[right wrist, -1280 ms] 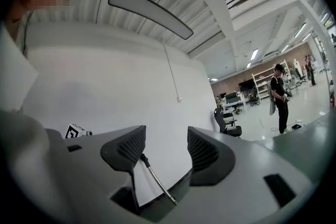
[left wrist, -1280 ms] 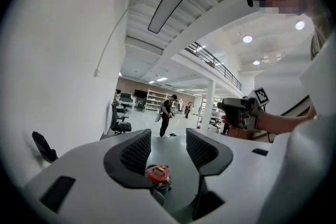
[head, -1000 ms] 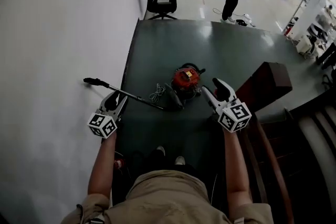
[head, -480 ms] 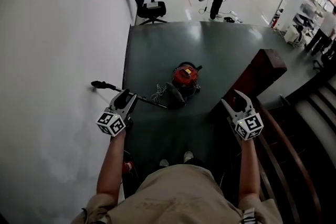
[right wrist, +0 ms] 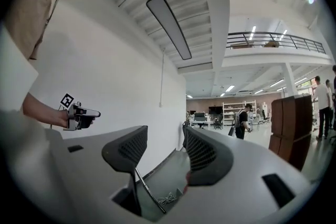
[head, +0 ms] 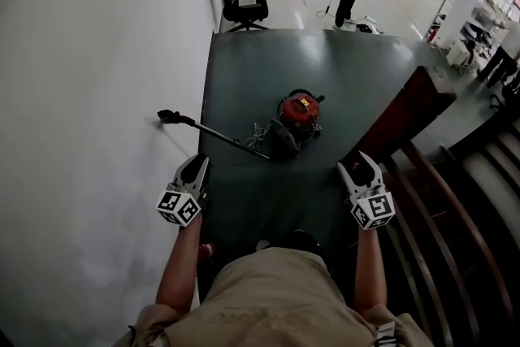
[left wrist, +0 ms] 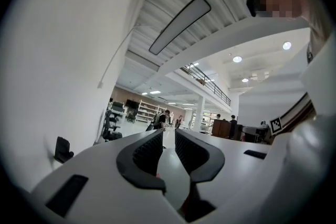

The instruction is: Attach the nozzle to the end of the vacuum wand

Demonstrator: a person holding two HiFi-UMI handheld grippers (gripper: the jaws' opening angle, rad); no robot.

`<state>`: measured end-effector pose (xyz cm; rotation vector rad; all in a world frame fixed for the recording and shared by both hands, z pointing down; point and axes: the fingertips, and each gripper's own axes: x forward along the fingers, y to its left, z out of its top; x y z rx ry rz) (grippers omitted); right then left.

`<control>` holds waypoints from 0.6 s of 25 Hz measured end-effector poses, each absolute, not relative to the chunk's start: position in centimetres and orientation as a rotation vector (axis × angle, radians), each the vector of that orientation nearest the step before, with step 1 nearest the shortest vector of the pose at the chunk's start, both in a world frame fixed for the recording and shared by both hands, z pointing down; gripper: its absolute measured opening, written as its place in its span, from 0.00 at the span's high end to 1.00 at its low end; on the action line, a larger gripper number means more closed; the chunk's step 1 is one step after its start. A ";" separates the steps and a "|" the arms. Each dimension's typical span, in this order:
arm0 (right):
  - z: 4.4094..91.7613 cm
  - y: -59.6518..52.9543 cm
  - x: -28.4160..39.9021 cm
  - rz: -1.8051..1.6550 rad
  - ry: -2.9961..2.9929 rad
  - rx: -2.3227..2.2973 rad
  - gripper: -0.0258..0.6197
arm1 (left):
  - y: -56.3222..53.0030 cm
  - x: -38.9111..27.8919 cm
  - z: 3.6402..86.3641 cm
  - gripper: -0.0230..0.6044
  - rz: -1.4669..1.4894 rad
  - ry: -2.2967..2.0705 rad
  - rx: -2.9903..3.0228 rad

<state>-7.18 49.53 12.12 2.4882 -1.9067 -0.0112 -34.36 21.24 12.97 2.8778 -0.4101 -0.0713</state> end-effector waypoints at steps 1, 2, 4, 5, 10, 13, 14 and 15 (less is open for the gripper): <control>12.2 49.4 -7.8 -0.029 -1.904 2.487 0.60 | 21.9 -34.8 12.8 0.84 -0.079 -0.414 2.904; 12.3 49.2 -8.1 -0.032 -1.900 2.487 0.60 | 22.3 -35.1 12.8 0.84 -0.075 -0.410 2.921; 12.9 48.6 -7.9 -0.005 -1.885 2.484 0.60 | 22.5 -34.9 13.5 0.84 -0.053 -0.392 2.915; 13.2 48.3 -7.7 0.013 -1.875 2.479 0.60 | 22.4 -34.6 13.9 0.84 -0.042 -0.386 2.904; 13.5 47.7 -7.0 0.046 -1.869 2.412 0.60 | 23.1 -31.9 14.5 0.89 0.015 -0.369 2.903; 13.6 47.2 -6.6 0.065 -1.861 2.358 0.64 | 24.3 -29.5 14.2 0.89 0.044 -0.348 2.895; 13.6 47.1 -6.5 0.069 -1.864 2.338 0.74 | 24.7 -28.8 14.1 0.89 0.046 -0.343 2.893; 13.6 47.0 -6.5 0.064 -1.872 2.317 0.79 | 25.1 -28.2 13.8 0.89 0.044 -0.339 2.891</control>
